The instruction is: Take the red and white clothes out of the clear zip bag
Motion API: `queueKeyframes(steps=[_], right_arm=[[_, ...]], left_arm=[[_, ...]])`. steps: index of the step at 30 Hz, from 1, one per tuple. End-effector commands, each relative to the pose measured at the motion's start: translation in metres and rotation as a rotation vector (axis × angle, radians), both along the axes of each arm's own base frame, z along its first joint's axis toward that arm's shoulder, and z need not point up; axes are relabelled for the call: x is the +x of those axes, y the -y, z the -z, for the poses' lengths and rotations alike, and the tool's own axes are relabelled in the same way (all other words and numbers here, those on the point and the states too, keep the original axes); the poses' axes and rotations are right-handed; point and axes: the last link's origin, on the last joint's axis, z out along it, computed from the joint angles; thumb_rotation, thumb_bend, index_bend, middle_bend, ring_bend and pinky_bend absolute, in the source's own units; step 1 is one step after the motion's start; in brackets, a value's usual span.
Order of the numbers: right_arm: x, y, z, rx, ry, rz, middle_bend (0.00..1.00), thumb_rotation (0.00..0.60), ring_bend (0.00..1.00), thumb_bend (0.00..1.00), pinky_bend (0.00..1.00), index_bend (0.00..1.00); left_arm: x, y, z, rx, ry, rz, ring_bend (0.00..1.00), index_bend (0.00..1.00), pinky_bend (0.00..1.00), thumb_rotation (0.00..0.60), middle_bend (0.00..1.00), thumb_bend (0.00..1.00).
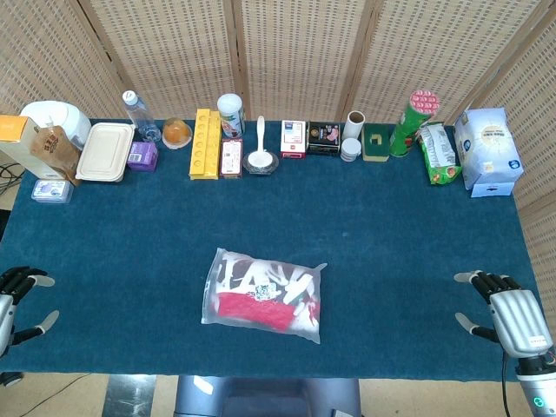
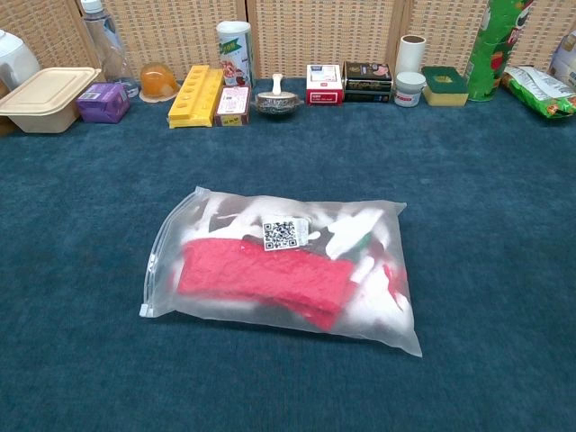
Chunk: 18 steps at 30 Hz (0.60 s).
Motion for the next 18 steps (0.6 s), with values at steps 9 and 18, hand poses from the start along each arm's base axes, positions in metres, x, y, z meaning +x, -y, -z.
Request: queueKeyframes(steps=[9, 18], right_arm=[[-0.0018, -0.0038, -0.0006, -0.002, 0.002, 0.002, 0.37, 0.6, 0.4, 0.23, 0.38, 0.32], [-0.0008, -0.0043, -0.0009, -0.001, 0.004, -0.004, 0.37, 0.6, 0.4, 0.23, 0.38, 0.32]], left_arm=[[0.0013, 0.0001, -0.0014, 0.005, 0.001, 0.008, 0.21, 0.39, 0.26, 0.6, 0.32, 0.18], [0.0004, 0.0008, -0.0028, 0.009, 0.0, 0.008, 0.21, 0.39, 0.26, 0.6, 0.32, 0.18]])
